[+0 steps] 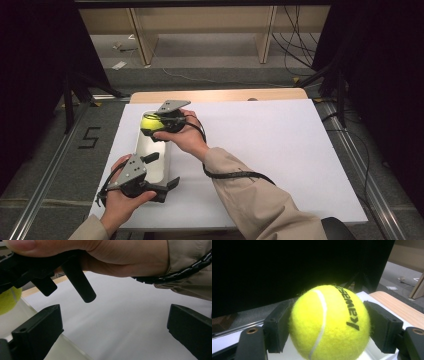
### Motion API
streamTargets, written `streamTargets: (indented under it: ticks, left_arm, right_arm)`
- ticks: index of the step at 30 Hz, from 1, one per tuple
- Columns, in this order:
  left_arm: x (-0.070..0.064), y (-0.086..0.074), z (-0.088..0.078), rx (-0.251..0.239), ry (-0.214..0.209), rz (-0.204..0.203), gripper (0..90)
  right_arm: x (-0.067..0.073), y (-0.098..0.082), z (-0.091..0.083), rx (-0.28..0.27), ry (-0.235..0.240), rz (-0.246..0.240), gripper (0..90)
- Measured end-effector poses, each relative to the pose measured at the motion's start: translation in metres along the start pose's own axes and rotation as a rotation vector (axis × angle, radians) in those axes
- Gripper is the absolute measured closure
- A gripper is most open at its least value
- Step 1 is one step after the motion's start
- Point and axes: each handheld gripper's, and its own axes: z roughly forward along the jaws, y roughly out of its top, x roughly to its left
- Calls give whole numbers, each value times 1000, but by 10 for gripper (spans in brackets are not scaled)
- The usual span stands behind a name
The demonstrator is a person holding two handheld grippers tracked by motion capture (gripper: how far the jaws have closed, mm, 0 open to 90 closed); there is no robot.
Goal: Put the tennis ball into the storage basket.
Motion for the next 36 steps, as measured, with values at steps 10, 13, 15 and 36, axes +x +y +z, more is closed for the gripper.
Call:
streamTargets:
  ticks: [10,13,15,36]
  left_arm:
    - [0,0,0,-1,0,1,0]
    - [0,0,0,-3,1,0,0]
    - [0,0,0,-3,1,-1,0]
    - [0,0,0,-2,-2,1,0]
  right_arm:
    - [2,-1,3,9,7,-4,273]
    - [2,-2,4,13,11,-6,273]
    - [3,-3,4,20,8,-5,273]
    - [5,-7,12,56,25,-8,273]
